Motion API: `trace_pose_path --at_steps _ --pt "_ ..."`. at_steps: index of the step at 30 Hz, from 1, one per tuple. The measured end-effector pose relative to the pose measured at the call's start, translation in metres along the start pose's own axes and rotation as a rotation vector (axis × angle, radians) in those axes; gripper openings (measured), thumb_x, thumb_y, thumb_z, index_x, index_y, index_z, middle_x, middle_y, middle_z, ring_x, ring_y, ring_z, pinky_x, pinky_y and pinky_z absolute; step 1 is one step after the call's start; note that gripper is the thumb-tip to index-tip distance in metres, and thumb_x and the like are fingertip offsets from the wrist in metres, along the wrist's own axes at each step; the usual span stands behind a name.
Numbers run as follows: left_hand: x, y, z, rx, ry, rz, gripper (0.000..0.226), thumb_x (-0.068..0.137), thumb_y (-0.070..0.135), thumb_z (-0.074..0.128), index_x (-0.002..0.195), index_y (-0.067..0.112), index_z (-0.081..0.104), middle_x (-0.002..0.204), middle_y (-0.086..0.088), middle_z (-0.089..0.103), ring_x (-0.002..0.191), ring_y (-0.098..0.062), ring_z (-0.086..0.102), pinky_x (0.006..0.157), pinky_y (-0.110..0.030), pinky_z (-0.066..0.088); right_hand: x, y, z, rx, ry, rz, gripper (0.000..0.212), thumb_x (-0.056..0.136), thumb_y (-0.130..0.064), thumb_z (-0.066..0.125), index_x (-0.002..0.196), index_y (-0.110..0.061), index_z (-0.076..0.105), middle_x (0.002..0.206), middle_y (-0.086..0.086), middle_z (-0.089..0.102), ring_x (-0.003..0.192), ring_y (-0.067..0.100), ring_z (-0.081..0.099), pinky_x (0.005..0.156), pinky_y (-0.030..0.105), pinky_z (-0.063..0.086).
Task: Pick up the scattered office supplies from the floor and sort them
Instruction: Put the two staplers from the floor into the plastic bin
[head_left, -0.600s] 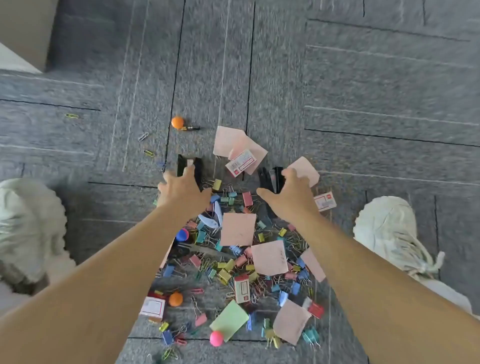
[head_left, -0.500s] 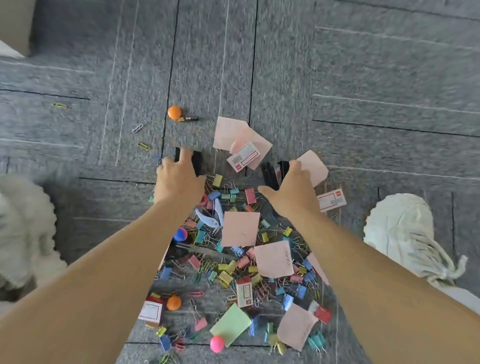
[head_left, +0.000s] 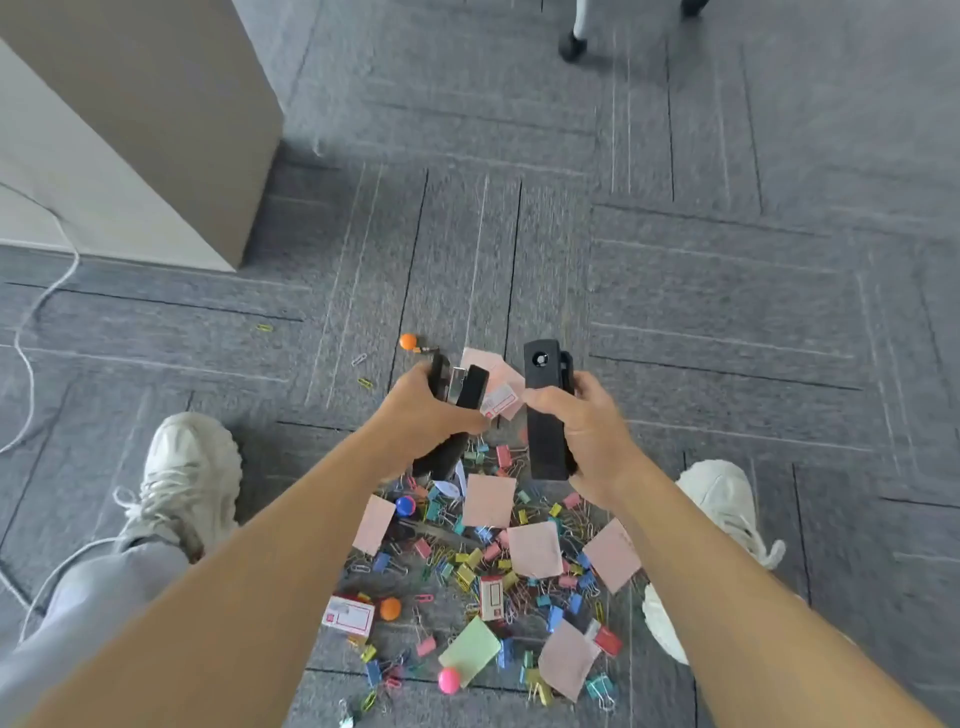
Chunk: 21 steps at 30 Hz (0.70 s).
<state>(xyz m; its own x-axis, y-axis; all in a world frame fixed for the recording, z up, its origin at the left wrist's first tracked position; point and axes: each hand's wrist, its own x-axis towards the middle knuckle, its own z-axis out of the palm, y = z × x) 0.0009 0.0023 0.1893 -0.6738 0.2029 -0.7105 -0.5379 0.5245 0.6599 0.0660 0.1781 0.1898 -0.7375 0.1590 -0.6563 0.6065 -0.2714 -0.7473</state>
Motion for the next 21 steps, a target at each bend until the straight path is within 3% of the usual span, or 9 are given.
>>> trace_pose_path --at_steps 4,6,8,9,11,12,14,16,21 --pt "-0.111 0.062 -0.042 -0.084 0.034 0.117 0.065 0.063 0.022 0.094 0.112 0.018 0.051 0.096 -0.005 0.061 0.083 -0.026 0.069 0.082 -0.044 0.060 -0.094 -0.073 0.031 -0.077 0.027 -0.127 0.068 0.069 -0.038 0.087 0.115 -0.005 0.049 0.089 0.012 0.063 0.066 0.021 0.062 0.057 0.033 0.049" --pt "-0.167 0.082 -0.061 -0.120 0.077 0.190 0.066 0.063 0.025 0.094 0.112 0.016 0.051 0.100 -0.007 0.063 0.081 -0.022 0.070 0.075 -0.038 0.060 -0.144 -0.104 0.047 -0.120 0.015 -0.163 0.080 0.057 -0.061 0.086 0.107 -0.005 0.056 0.086 0.010 0.065 0.070 0.023 0.062 0.064 0.036 0.050" --pt "-0.215 0.097 -0.076 -0.217 0.088 0.217 0.068 0.066 0.025 0.092 0.116 0.012 0.048 0.106 -0.017 0.066 0.071 -0.023 0.073 0.060 -0.037 0.059 -0.190 -0.128 0.064 -0.152 -0.009 -0.188 0.065 0.068 -0.070 0.073 0.092 -0.011 0.061 0.084 0.006 0.062 0.073 0.020 0.057 0.068 0.035 0.045" --pt "-0.232 0.103 -0.081 -0.267 0.081 0.226 0.068 0.069 0.025 0.091 0.117 0.010 0.046 0.105 -0.021 0.066 0.067 -0.025 0.074 0.055 -0.038 0.059 -0.207 -0.137 0.071 -0.140 -0.010 -0.194 0.062 0.074 -0.073 0.066 0.089 -0.012 0.060 0.085 0.005 0.061 0.076 0.019 0.056 0.069 0.033 0.045" --pt "-0.282 0.110 -0.094 -0.337 0.080 0.231 0.065 0.069 0.029 0.090 0.114 0.013 0.046 0.110 -0.027 0.065 0.075 -0.035 0.074 0.062 -0.054 0.060 -0.251 -0.154 0.084 -0.108 -0.032 -0.164 0.083 0.065 -0.083 0.066 0.103 -0.009 0.064 0.101 0.011 0.069 0.092 0.027 0.066 0.085 0.048 0.054" --pt "-0.305 0.113 -0.098 -0.408 0.066 0.252 0.053 0.076 0.024 0.084 0.111 0.012 0.045 0.111 -0.029 0.065 0.081 -0.040 0.074 0.067 -0.058 0.059 -0.272 -0.159 0.091 -0.051 -0.067 -0.166 0.087 0.063 -0.080 0.071 0.112 -0.009 0.064 0.107 0.015 0.070 0.097 0.034 0.068 0.090 0.056 0.054" --pt "-0.351 0.113 -0.105 -0.557 0.002 0.304 0.019 0.093 -0.001 0.052 0.105 0.009 0.041 0.107 -0.031 0.065 0.087 -0.045 0.072 0.071 -0.055 0.059 -0.314 -0.168 0.103 0.106 -0.133 -0.232 0.061 0.081 -0.054 0.075 0.115 -0.007 0.057 0.100 0.019 0.068 0.089 0.039 0.071 0.086 0.062 0.055" --pt "-0.389 0.107 -0.113 -0.662 -0.049 0.366 0.029 0.091 -0.012 0.037 0.111 0.010 0.040 0.109 -0.031 0.062 0.099 -0.047 0.068 0.081 -0.056 0.056 -0.350 -0.176 0.112 0.175 -0.170 -0.257 0.031 0.093 -0.027 0.068 0.111 -0.007 0.051 0.093 0.018 0.064 0.080 0.040 0.071 0.077 0.055 0.059" --pt "-0.490 0.092 -0.143 -0.687 0.000 0.578 0.057 0.086 -0.005 0.064 0.132 0.025 0.052 0.119 -0.019 0.058 0.100 -0.030 0.058 0.077 -0.041 0.050 -0.439 -0.192 0.143 0.022 -0.216 -0.406 0.018 0.093 -0.018 0.065 0.103 -0.014 0.051 0.093 0.014 0.061 0.076 0.030 0.068 0.064 0.039 0.055"
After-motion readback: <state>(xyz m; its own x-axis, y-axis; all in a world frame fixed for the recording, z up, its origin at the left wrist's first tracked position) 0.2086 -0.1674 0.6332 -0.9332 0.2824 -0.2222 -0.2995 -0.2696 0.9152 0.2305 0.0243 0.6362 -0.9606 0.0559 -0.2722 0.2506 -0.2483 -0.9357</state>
